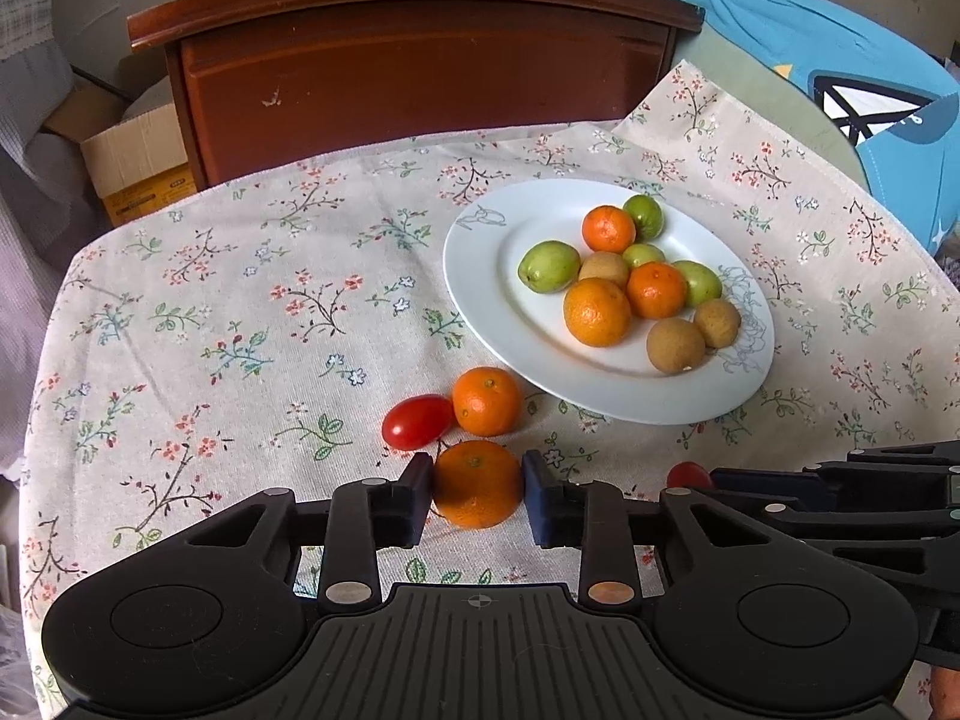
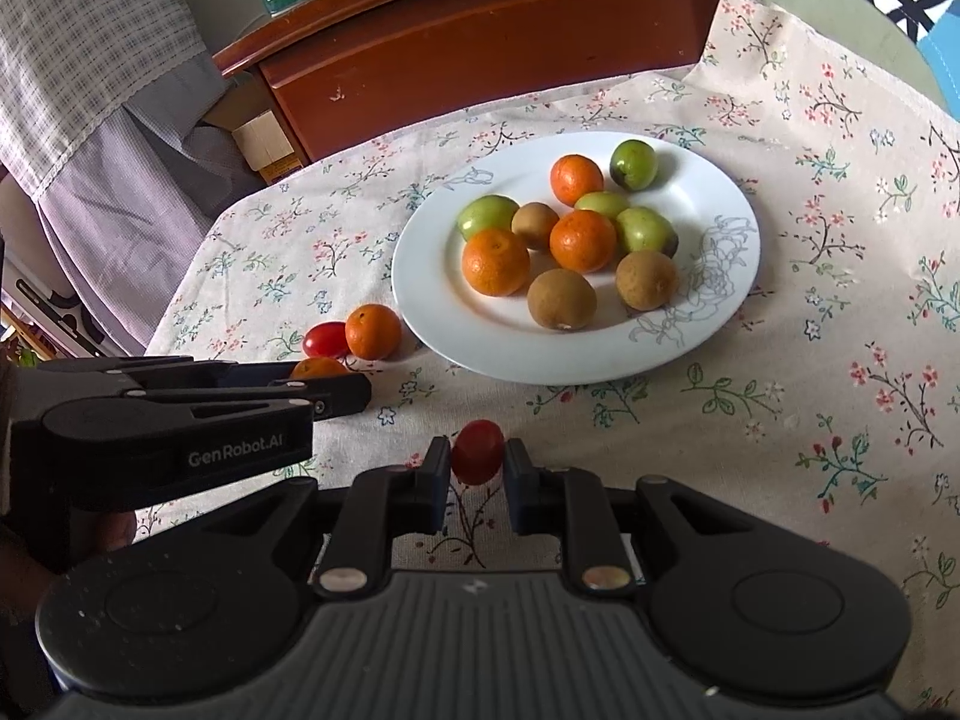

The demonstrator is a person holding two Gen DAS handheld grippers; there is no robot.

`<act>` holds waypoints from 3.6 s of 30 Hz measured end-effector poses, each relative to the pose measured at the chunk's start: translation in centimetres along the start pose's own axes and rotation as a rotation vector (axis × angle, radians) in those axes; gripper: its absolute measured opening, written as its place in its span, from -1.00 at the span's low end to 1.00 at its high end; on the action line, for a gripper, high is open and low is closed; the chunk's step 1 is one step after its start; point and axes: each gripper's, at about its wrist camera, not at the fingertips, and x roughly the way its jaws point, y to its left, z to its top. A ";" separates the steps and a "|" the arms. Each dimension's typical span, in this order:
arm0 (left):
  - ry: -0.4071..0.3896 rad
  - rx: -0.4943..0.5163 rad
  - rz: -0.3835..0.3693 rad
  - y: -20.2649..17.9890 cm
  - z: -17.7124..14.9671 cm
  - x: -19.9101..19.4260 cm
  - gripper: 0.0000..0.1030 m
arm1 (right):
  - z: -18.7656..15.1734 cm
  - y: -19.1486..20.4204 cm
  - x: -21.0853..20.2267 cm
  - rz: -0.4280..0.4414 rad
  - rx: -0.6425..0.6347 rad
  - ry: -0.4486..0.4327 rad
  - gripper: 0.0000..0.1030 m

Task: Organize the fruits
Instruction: 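Close the left gripper on a mandarin while the right gripper grasps a cherry tomato, then carry the mandarin with the left tool onto the plate while the right tool carries the tomato there, then open both grippers to release the mandarin and tomato on the plate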

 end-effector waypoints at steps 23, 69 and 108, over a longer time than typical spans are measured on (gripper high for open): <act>-0.163 0.014 -0.030 -1.7 3.0 -5.2 -0.43 | 2.7 -0.5 -4.5 0.030 0.046 -0.137 -0.64; -0.128 -0.075 -0.162 -0.9 10.3 5.6 -0.39 | 9.8 -7.8 1.4 -0.047 0.163 -0.139 -0.56; -0.096 -0.110 0.059 4.3 7.1 -4.0 0.45 | 7.4 -1.2 1.5 0.187 -0.016 -0.057 -0.54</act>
